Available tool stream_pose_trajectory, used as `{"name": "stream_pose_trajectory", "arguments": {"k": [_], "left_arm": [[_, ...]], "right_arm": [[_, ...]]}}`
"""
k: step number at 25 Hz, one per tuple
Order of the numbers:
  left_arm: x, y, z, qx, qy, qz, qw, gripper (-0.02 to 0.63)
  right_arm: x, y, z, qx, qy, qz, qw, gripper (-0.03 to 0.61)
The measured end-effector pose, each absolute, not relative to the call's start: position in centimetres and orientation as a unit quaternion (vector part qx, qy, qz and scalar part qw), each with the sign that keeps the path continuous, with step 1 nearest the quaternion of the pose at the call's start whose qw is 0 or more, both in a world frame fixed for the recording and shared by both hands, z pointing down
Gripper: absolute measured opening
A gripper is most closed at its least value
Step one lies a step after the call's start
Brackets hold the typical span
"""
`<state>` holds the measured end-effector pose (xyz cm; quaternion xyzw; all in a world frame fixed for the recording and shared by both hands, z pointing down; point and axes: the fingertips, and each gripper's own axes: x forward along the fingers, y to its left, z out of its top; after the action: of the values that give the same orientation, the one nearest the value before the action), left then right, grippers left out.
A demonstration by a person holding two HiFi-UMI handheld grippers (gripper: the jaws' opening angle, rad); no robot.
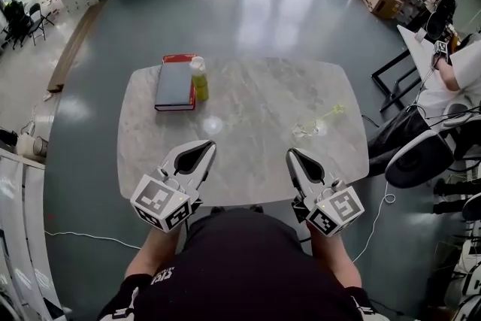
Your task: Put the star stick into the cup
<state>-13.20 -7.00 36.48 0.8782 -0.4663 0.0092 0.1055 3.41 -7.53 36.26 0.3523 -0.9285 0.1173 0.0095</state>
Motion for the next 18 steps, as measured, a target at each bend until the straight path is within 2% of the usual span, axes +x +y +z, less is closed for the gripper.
{"name": "stream_pose_trajectory", "arguments": {"k": [18], "left_arm": [[-9.6, -8.3, 35.8, 0.885, -0.456, 0.014, 0.091, 0.000]], "right_arm": [[4.8, -8.0, 36.2, 0.342, -0.933, 0.110, 0.000, 0.012]]}}
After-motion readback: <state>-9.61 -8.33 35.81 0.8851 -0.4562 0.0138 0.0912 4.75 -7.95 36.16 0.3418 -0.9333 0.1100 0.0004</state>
